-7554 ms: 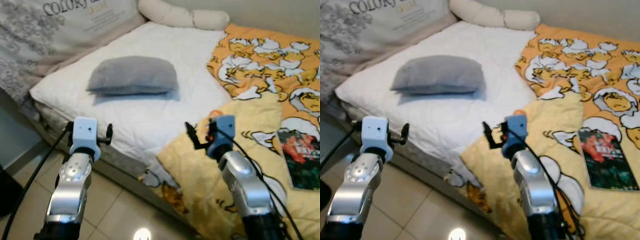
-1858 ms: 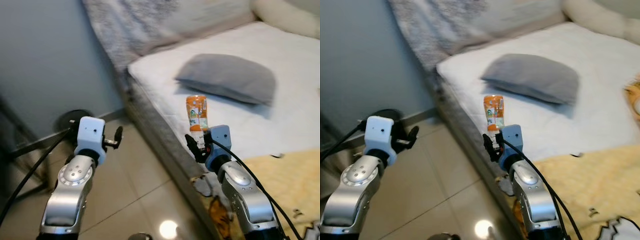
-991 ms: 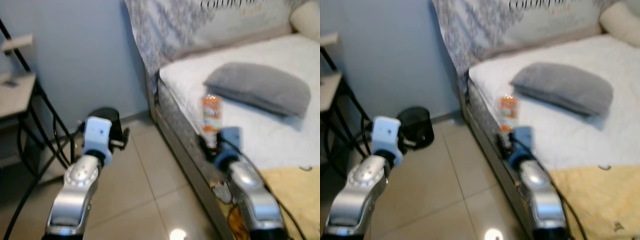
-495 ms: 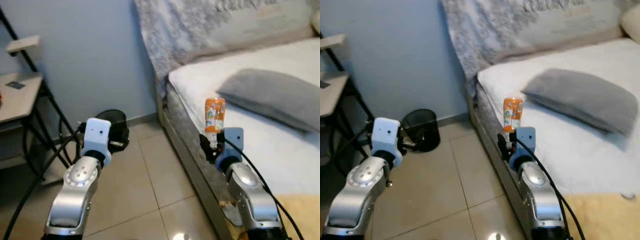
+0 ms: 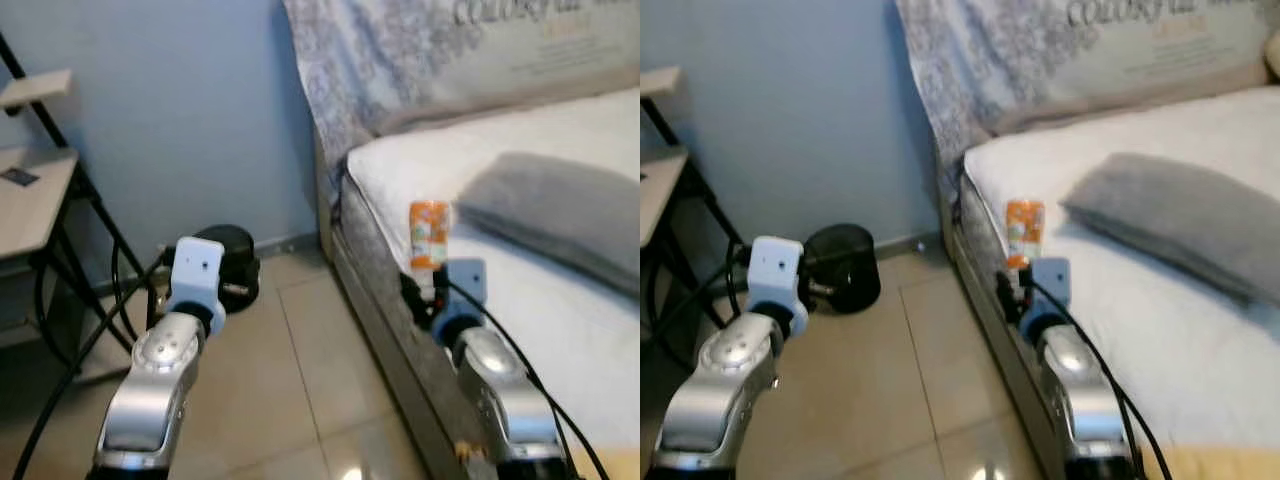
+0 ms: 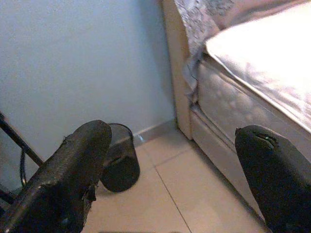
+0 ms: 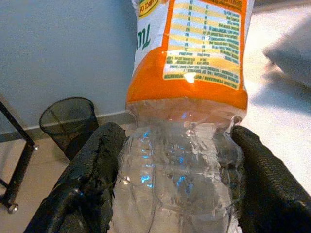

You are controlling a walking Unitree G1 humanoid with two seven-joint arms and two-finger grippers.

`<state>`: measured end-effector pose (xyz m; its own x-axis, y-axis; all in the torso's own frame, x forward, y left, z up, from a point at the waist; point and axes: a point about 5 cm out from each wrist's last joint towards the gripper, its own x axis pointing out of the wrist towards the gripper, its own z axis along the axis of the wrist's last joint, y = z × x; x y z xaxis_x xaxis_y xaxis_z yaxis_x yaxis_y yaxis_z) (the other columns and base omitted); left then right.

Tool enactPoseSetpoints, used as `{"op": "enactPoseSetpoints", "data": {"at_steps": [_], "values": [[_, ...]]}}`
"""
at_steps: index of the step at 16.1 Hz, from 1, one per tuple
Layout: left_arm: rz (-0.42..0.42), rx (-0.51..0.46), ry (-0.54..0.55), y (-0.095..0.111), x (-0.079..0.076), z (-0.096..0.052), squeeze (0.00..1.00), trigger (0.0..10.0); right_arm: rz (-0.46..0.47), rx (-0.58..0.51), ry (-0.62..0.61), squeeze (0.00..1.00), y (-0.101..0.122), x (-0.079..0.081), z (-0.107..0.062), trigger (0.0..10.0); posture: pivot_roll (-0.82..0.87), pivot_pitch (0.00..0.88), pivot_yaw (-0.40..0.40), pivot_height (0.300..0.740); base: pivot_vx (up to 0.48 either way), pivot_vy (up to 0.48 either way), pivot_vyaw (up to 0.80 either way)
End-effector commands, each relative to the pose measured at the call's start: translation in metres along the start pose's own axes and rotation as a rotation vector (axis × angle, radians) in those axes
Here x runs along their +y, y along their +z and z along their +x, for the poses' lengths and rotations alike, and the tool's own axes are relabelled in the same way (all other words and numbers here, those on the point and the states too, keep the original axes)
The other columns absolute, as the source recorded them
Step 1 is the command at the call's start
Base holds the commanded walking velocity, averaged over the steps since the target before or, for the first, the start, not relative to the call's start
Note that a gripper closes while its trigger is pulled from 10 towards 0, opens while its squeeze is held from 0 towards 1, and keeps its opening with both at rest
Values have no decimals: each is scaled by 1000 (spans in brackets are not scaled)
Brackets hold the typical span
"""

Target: Clean up the room

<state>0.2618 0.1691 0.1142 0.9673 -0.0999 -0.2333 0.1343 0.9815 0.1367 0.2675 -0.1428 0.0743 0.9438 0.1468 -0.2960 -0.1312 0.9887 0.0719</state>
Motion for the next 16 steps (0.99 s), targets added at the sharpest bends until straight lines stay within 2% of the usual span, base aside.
{"op": "enactPoseSetpoints", "data": {"at_steps": [1, 7, 11, 15, 16], "values": [[25, -2, 36, 0, 11, 0, 0, 10000, 7, -30, 43, 0, 6, 13, 3, 10000, -37, 0, 57, 740, 386, 0, 0], [37, 9, 43, -3, 12, 0, 4, 10000, 1, -27, 41, 0, 7, 11, 3, 10000, -39, 0, 57, 740, 365, 0, 0], [61, 6, 34, -3, 12, 1, 8, 10000, 24, -28, 42, 0, 7, 13, 3, 10000, -36, 0, 55, 740, 353, 0, 647], [62, 5, 33, -3, 11, 1, 12, 10000, 14, -25, 59, 0, 8, 14, 4, 10000, -37, 0, 58, 740, 314, 0, 0], [65, 4, 33, -2, 11, 2, 8, 10000, 26, -27, 86, 0, 9, 17, 4, 10000, -35, 0, 58, 740, 315, 0, 800]]}}
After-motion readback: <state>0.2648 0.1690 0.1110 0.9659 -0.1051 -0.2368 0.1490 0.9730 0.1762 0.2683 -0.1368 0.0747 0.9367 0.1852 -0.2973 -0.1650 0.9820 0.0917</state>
